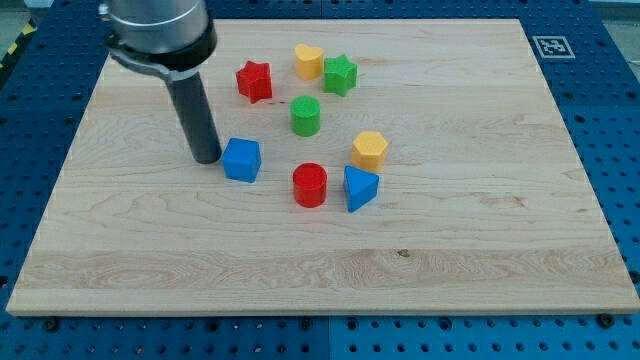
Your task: Slightly move the cube to the right
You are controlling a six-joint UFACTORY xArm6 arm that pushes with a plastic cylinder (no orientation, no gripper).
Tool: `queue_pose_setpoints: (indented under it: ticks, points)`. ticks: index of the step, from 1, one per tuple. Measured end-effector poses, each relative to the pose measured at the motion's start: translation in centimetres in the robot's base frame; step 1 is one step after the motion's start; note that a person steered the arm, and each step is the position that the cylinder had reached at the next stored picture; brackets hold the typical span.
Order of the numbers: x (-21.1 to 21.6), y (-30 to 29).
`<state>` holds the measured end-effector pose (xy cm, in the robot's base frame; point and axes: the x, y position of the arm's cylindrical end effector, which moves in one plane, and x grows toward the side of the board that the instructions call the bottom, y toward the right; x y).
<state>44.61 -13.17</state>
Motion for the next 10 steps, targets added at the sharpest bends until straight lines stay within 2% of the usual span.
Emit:
queue_pose_setpoints:
  ticks: [2, 7, 9, 10]
  points:
    - [-0.1, 2.0]
    - [1.1, 2.0]
    - [4.8, 2.0]
    - [8.9, 2.2]
